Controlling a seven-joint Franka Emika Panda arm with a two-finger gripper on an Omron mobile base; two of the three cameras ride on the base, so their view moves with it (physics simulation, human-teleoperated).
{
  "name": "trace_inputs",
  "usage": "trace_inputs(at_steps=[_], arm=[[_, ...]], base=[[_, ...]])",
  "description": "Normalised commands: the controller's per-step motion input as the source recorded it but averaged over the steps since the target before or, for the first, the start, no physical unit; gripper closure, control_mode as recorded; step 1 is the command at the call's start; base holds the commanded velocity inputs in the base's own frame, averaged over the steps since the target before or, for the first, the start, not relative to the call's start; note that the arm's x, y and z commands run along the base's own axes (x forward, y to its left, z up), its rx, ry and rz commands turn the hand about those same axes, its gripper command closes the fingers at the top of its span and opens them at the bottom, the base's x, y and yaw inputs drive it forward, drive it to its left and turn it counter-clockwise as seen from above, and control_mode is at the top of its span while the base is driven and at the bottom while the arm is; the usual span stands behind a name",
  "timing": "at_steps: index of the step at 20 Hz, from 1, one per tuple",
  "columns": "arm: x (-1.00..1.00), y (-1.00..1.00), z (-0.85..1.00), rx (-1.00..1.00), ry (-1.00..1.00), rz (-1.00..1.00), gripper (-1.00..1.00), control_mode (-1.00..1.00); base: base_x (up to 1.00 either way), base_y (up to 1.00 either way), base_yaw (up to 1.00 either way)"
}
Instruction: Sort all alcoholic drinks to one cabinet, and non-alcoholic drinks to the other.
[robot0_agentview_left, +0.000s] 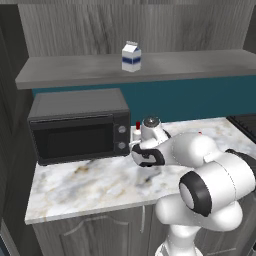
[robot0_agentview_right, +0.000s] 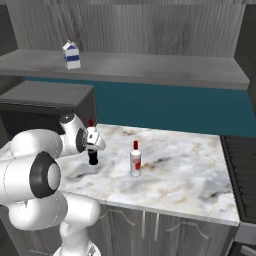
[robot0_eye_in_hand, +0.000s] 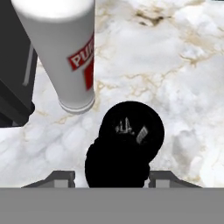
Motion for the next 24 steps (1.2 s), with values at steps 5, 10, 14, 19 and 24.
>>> trace_inputs(at_steps=[5,10,14,19,24], arm=[[0.00,-0.03,0.00,0.00,-0.02,0.00,1.00,-1.00],[-0.20,-0.13,0.14,0.00,-0.08,0.00,1.00,-1.00],[-0.60,-0.13,0.61,0.01,-0.06,0.00,1.00,-1.00],[-0.58,-0.15,0.98,0.07,0.01,0.00,1.00,-1.00],[-0.51,-0.21,1.00,0.09,0.09,0.00,1.00,-1.00]], base=[[0.00,0.00,0.00],[0.00,0.00,0.00],[0.00,0.00,0.00],[0.00,0.00,0.00],[0.00,0.00,0.00]])
